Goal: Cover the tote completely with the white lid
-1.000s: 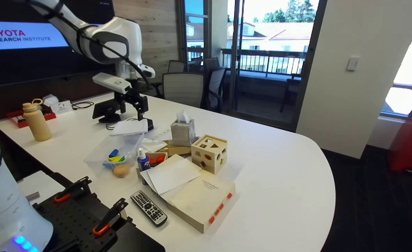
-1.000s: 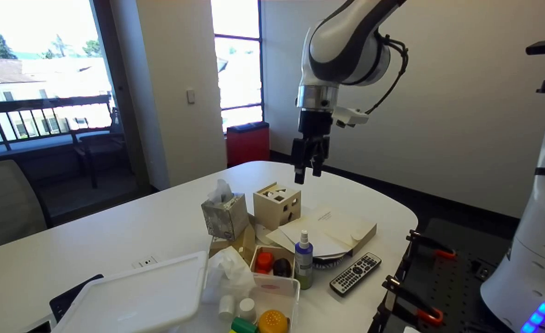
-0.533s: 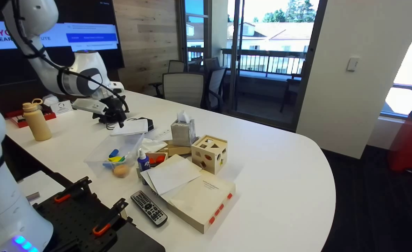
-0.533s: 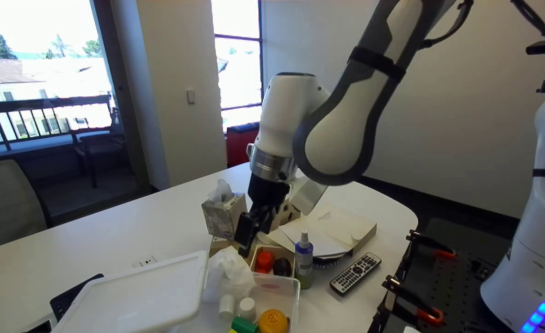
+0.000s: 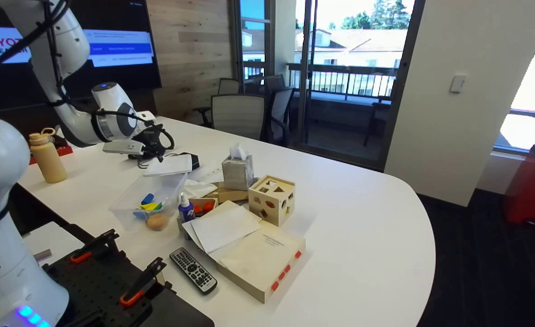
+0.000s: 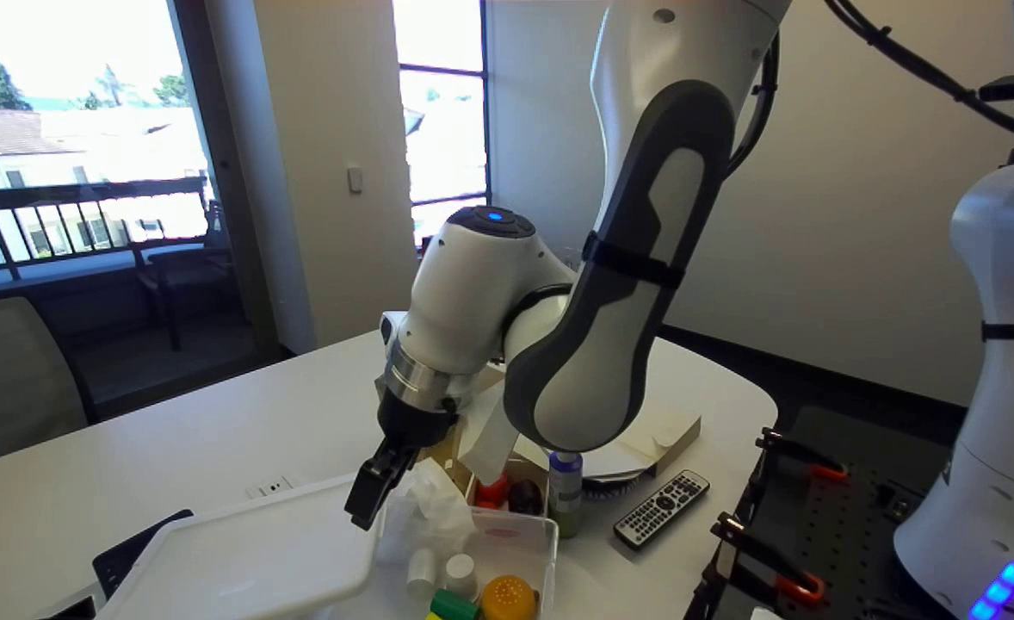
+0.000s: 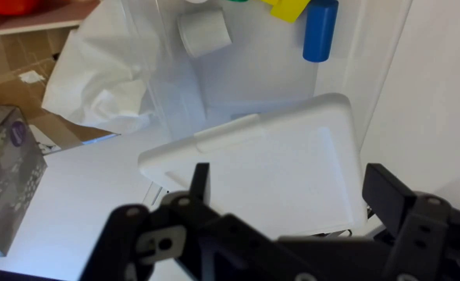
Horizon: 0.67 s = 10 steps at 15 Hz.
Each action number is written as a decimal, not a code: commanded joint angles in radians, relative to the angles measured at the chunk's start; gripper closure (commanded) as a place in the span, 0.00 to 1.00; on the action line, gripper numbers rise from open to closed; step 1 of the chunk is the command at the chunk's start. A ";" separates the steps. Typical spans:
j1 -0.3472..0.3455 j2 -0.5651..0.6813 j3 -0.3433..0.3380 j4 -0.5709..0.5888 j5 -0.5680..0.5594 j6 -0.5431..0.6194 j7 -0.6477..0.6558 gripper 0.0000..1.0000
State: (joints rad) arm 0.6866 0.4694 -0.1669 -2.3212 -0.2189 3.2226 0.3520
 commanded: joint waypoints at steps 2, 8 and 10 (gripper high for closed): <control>0.069 0.160 -0.040 0.179 0.020 0.010 0.017 0.00; 0.112 0.282 -0.075 0.309 0.223 0.008 -0.088 0.00; 0.127 0.307 -0.098 0.339 0.253 -0.003 -0.090 0.00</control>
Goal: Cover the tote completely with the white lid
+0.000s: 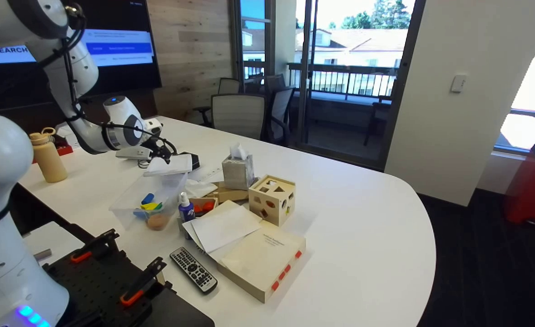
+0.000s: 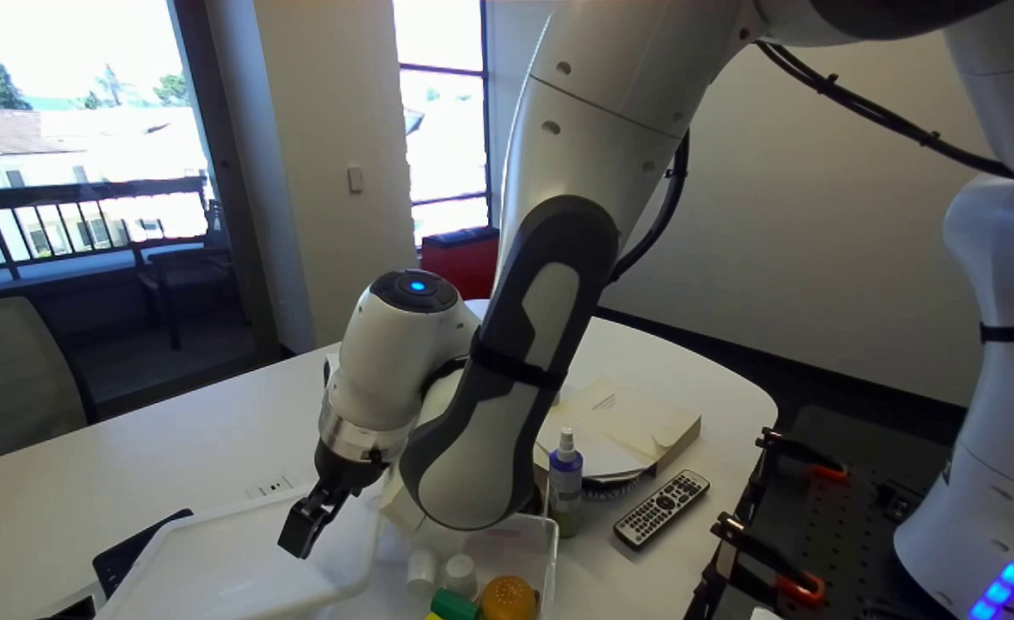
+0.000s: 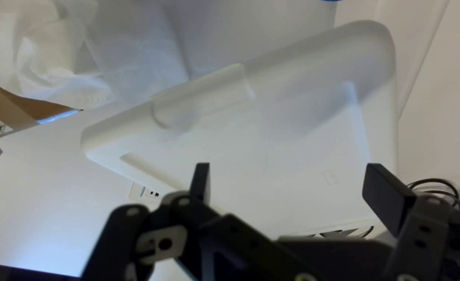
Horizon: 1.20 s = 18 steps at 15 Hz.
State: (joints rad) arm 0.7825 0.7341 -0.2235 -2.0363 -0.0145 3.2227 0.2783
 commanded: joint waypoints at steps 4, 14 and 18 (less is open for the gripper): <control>0.067 0.088 -0.095 0.095 0.086 -0.034 -0.009 0.00; 0.154 0.131 -0.197 0.126 0.077 -0.197 0.035 0.00; 0.188 0.121 -0.215 0.123 0.048 -0.293 0.085 0.00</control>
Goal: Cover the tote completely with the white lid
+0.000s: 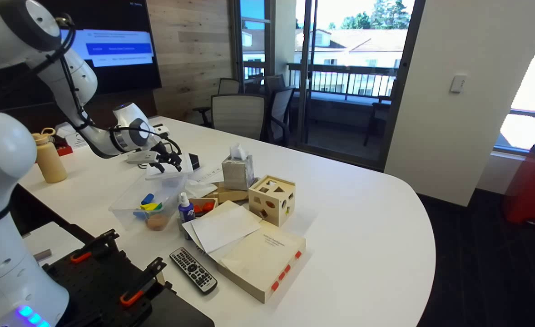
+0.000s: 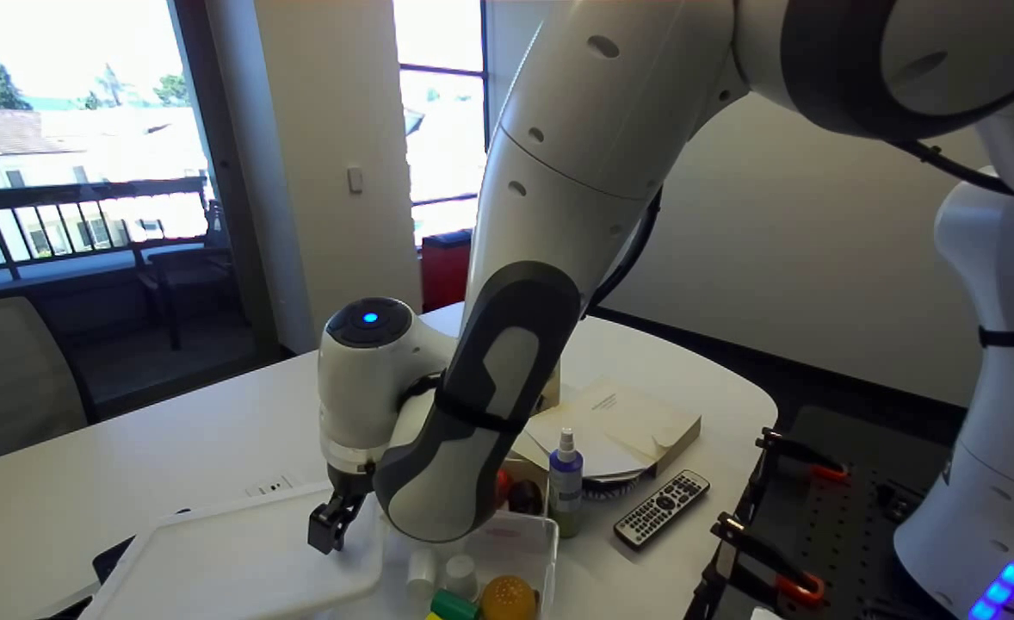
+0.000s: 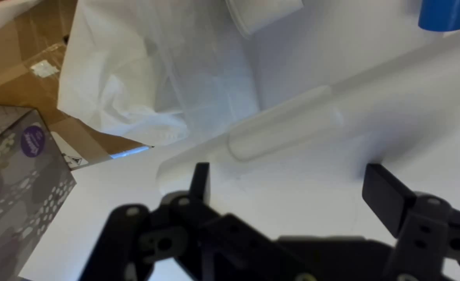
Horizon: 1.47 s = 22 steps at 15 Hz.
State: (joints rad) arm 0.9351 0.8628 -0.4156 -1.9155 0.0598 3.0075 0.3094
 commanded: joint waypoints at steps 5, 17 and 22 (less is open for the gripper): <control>0.032 -0.019 0.010 0.006 -0.057 -0.157 0.090 0.00; -0.013 -0.088 0.049 -0.022 -0.096 -0.271 0.091 0.00; -0.081 -0.135 0.084 -0.020 -0.128 -0.370 0.080 0.00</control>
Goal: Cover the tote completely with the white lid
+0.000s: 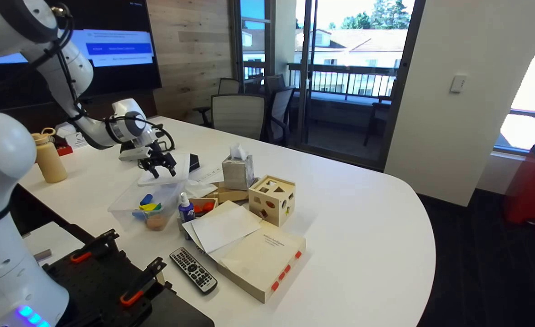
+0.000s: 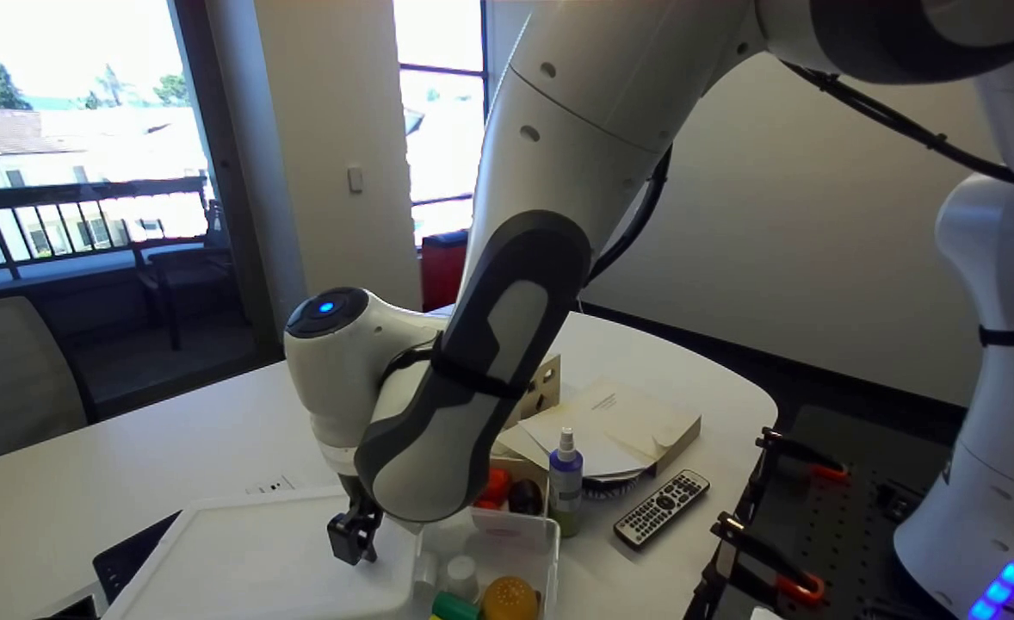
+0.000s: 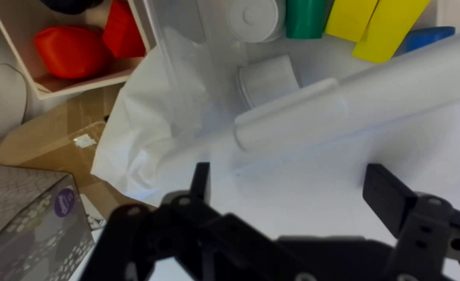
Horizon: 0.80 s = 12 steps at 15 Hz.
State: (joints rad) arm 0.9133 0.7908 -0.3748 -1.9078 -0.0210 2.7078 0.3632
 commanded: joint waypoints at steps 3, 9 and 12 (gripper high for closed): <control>-0.128 -0.070 0.096 -0.014 -0.064 -0.122 0.019 0.00; -0.259 -0.056 0.219 0.015 -0.088 -0.210 0.006 0.00; -0.309 -0.056 0.275 0.023 -0.088 -0.245 -0.002 0.00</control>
State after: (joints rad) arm 0.6593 0.7523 -0.1585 -1.8915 -0.0855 2.5252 0.3609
